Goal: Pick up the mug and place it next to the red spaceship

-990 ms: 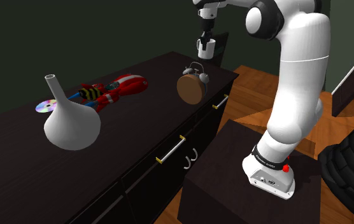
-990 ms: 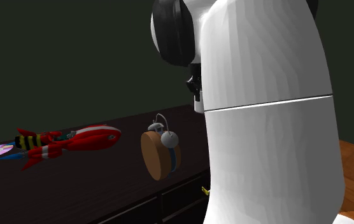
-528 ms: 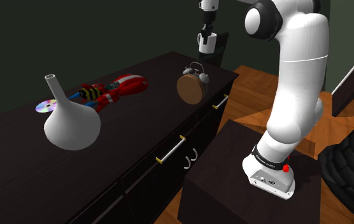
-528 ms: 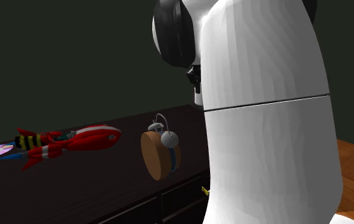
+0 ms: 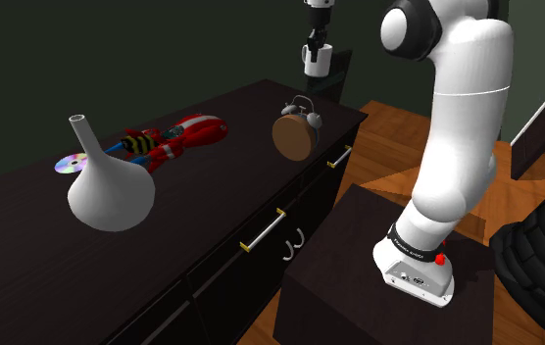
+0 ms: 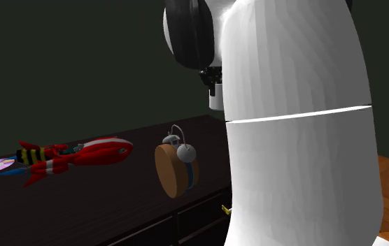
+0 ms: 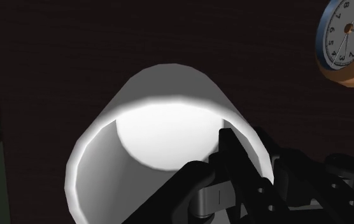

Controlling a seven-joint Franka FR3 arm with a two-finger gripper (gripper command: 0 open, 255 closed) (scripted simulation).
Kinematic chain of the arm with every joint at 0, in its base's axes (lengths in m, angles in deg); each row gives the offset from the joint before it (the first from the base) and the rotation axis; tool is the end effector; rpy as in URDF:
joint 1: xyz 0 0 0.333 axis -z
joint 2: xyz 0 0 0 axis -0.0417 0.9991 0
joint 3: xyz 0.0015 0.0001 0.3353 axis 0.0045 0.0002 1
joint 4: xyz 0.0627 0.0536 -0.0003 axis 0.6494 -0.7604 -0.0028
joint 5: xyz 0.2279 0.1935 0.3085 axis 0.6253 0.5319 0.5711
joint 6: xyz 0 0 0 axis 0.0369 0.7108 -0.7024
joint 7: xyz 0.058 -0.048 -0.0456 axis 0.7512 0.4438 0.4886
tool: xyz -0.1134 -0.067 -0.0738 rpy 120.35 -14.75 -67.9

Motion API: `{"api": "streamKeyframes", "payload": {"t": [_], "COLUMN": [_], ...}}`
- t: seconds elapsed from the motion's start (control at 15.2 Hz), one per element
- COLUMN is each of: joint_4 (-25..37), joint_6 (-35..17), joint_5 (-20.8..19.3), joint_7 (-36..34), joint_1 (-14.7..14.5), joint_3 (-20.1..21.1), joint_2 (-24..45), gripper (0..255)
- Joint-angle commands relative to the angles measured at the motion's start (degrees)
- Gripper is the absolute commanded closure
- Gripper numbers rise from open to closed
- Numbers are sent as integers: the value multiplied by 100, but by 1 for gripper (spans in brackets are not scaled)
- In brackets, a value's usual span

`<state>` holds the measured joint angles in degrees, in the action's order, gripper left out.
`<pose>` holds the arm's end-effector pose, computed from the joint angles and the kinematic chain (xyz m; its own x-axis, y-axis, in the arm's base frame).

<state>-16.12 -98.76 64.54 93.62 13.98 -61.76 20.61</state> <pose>0.6020 -0.3488 0.5454 0.9926 0.1100 -0.0515 0.1111 -0.9936 0.0181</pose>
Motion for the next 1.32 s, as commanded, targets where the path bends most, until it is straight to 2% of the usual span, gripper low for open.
{"api": "streamKeyframes", "payload": {"t": [0.0, 0.59, 1.25], "joint_4": [-541, -1982, -2733], "joint_6": [-176, -514, -604], "joint_5": [-152, -593, -732], "joint_7": [-266, -1536, -2952], "joint_1": [-283, -1187, -1927], "joint_3": [44, 474, 1138], "joint_2": [-385, -1537, -2182], "gripper": [255, 255, 255]}}
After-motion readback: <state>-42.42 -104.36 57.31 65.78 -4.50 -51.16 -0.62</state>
